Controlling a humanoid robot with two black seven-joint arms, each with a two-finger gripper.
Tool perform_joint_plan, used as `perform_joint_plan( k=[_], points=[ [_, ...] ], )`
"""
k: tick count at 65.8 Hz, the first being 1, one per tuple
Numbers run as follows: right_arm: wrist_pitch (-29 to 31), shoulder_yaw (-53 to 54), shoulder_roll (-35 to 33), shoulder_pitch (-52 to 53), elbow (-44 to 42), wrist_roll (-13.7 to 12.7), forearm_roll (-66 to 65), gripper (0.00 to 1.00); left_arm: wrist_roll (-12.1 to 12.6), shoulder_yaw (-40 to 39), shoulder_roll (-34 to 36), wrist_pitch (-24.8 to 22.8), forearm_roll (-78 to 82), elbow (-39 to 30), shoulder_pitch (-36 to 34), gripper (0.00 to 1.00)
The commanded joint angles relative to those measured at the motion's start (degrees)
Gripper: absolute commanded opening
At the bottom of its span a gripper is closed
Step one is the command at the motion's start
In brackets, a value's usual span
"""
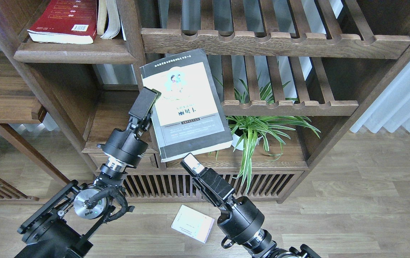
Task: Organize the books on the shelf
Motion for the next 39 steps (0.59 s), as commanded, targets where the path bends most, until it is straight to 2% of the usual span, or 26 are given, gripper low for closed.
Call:
perform_joint_plan(
  k=[1, 6, 24, 39],
  points=[
    [0.01, 0.96, -0.01, 0.02, -0.08, 0.01, -0.01, 0.93, 3.97, -4.51, 2.67, -0.01, 0.02, -0.85, -3.01, 0.00],
    [0.01, 1.05, -0.01, 0.02, -0.52, 0.01, -0.01, 0.93, 4.86, -5.91, 5.30, -0.01, -0.07, -1.90, -5.82, 0.00],
    [0.01, 1.40, -0.01, 0.11, -1.22, 0.01, 0.08, 0.94, 4.94, -13.38, 16.02, -0.01, -0.24, -2.43, -13.74, 0.00],
    [0.01, 2.01, -0.01, 0.29, -1.48, 0.01, 0.25, 0.94, 4.94, -17.78, 33.34, -0.01, -0.68, -1.11, -15.94, 0.02]
  ],
)
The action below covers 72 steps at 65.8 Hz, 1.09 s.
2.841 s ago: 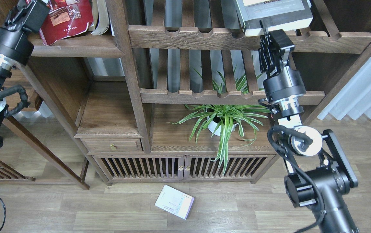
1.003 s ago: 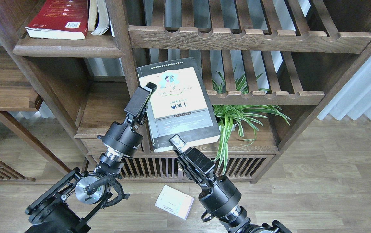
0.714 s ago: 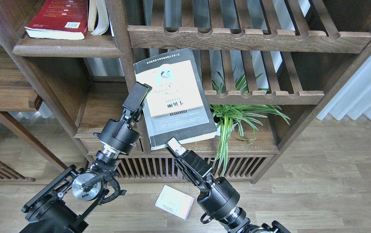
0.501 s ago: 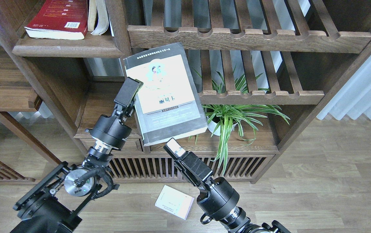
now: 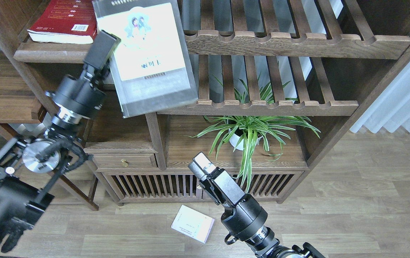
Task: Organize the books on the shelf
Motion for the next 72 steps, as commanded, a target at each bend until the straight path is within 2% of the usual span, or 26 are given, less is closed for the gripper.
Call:
perform_joint_plan(
  k=[1, 5, 6, 12, 19, 37, 49, 60, 72],
  points=[
    [0.01, 0.18, 0.00, 0.23, -0.34, -0.01, 0.16, 0.94, 0.01, -2.38, 9.02, 0.00, -0.07, 1.15, -0.80, 0.02],
    [0.01, 0.18, 0.00, 0.32, -0.52, -0.01, 0.25, 0.94, 0.53, -3.35, 11.75, 0.00, 0.45, 2.03, -1.06, 0.02],
    [0.01, 0.09, 0.00, 0.41, -0.52, -0.01, 0.25, 0.94, 2.54, -4.22, 13.15, 0.00, 1.06, 3.51, -2.37, 0.02],
    [0.01, 0.09, 0.00, 0.50, -0.60, -0.01, 0.25, 0.94, 8.52, -4.67, 13.43, 0.00, 4.05, 7.38, -5.10, 0.02],
    [0.01, 0.00, 0.00, 0.59, -0.60, -0.01, 0.25, 0.94, 11.26, -3.97, 13.34, 0.00, 7.91, 9.76, -7.47, 0.02],
    [0.01, 0.00, 0.00, 0.59, -0.52, -0.01, 0.25, 0.94, 11.70, -2.30, 13.52, 0.00, 18.82, 18.02, -19.52, 0.02],
    [0.01, 0.00, 0.00, 0.59, -0.60, -0.01, 0.25, 0.94, 11.70, 1.74, 13.25, 0.00, 22.34, 23.82, -27.07, 0.02],
    [0.01, -0.26, 0.00, 0.67, -0.52, -0.01, 0.25, 0.94, 11.70, 7.28, 7.37, 0.00, 23.04, 31.99, -35.59, 0.02],
    [0.01, -0.35, 0.00, 0.67, -0.43, -0.01, 0.25, 0.94, 11.52, 8.52, 4.73, 0.00, 24.71, 37.01, -38.33, 0.02]
  ],
)
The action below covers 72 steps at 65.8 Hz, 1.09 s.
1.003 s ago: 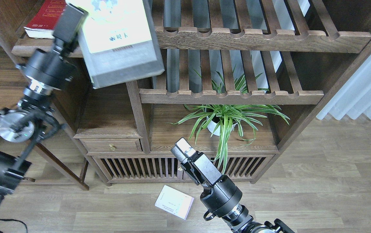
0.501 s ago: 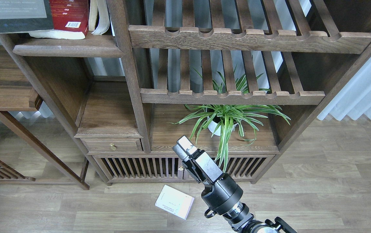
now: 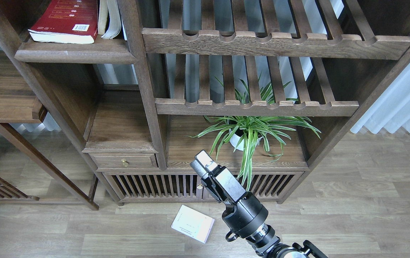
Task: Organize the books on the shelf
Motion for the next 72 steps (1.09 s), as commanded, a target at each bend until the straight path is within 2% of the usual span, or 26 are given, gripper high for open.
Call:
perform_joint_plan(
  k=[1, 19, 34, 36, 39, 40, 44, 46, 57, 63, 72],
  points=[
    [0.00, -0.03, 0.00, 0.00, 0.10, -0.01, -0.09, 0.94, -0.28, 0.67, -1.69, -0.01, 0.79, 3.18, -1.59, 0.02],
    [0.00, -0.21, 0.00, 0.00, 0.01, -0.01, -0.09, 0.94, -0.89, 2.69, -3.01, -0.01, 0.87, 6.08, -2.99, 0.03],
    [0.00, 0.06, 0.00, 0.00, 0.01, 0.26, -0.09, 0.94, -1.33, 4.89, -8.02, -0.01, 0.79, 8.71, -3.70, 0.07],
    [0.00, 0.14, 0.00, 0.00, 0.01, 0.34, -0.09, 0.94, -1.33, 5.15, -8.98, -0.01, 0.79, 9.24, -3.70, 0.11],
    [0.00, 0.41, 0.00, 0.08, 0.01, 0.43, 0.00, 0.94, -1.24, 5.33, -10.56, -0.01, 0.79, 9.68, -3.78, 0.23],
    [0.00, 0.58, 0.00, 0.09, -0.08, 0.52, 0.00, 0.94, -1.24, 5.41, -11.26, -0.01, 0.79, 9.68, -3.61, 0.33],
    [0.00, 1.02, 0.00, 0.09, -0.16, 0.61, 0.17, 0.94, -1.24, 5.68, -12.15, -0.01, 0.70, 9.42, -2.91, 0.52],
    [0.00, 1.20, 0.00, 0.09, -0.16, 0.61, 0.17, 0.94, -1.24, 5.68, -12.24, -0.01, 0.70, 9.33, -2.82, 0.54],
    [0.00, 3.92, 0.00, 0.52, -0.52, 0.87, 0.44, 0.94, -1.33, 6.03, -12.68, -0.01, -0.09, 8.80, -2.38, 0.91],
    [0.00, 4.10, 0.00, 0.52, -0.52, 0.87, 0.44, 0.94, -1.33, 5.68, -12.33, -0.01, -2.19, 8.54, -1.15, 0.98],
    [0.00, 4.01, 0.00, 0.52, -0.52, 0.87, 0.44, 0.94, -1.24, 4.71, -11.36, -0.01, -8.25, 6.44, 1.57, 0.99]
  ],
)
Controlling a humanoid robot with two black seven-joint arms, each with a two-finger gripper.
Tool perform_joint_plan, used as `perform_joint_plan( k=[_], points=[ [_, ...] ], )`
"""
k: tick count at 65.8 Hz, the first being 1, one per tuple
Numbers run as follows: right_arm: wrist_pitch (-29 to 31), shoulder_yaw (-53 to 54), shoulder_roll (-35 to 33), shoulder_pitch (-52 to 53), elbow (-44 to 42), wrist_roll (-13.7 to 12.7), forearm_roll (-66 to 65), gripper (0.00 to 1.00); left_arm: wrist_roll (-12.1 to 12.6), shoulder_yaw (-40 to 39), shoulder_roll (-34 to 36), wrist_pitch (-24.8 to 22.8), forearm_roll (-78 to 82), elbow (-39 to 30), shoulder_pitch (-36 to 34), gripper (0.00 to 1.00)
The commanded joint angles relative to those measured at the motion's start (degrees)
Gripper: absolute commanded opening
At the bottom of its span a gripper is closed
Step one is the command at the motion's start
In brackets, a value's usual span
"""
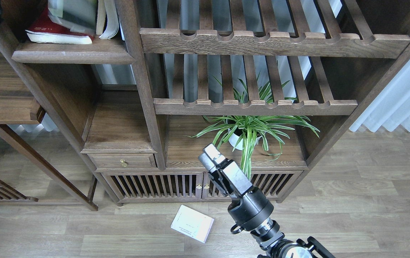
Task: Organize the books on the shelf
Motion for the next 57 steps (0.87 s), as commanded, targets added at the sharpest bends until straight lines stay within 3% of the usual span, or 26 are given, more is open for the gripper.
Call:
perform_joint_plan(
  k=[1, 9, 10, 16, 27, 40, 57],
  points=[
    [0.00, -0.02, 0.00, 0.00, 0.00, 0.01, 0.00, 0.94, 0.17, -0.71, 1.00, 0.00, -5.38, -2.38, 2.52, 0.99],
    [0.00, 0.07, 0.00, 0.00, 0.00, 0.01, 0.08, 0.94, 0.70, -0.80, 6.53, 0.00, -10.30, -12.48, 9.02, 1.00],
    [0.00, 0.07, 0.00, 0.00, 0.00, 0.10, 0.08, 0.94, 0.70, -0.80, 9.67, 0.00, -13.35, -18.06, 12.59, 1.00],
    [0.00, 0.07, 0.00, 0.00, 0.00, 0.10, 0.00, 0.94, 0.70, -0.98, 13.74, 0.00, -18.12, -26.62, 18.77, 1.00],
    [0.00, 0.06, 0.00, 0.27, -0.09, 0.10, 0.17, 0.94, 0.70, -2.29, 15.50, 0.00, -23.13, -35.77, 27.99, 1.00],
    [0.00, -0.02, 0.00, 0.88, -0.09, 0.10, 0.35, 0.94, 0.61, -1.94, 11.91, 0.00, -23.93, -37.71, 40.74, 1.00],
    [0.00, -0.20, 0.00, 0.88, -1.14, 0.10, 0.35, 0.94, 0.79, -1.68, 3.47, 0.00, -23.84, -38.15, 51.29, 1.00]
  ],
)
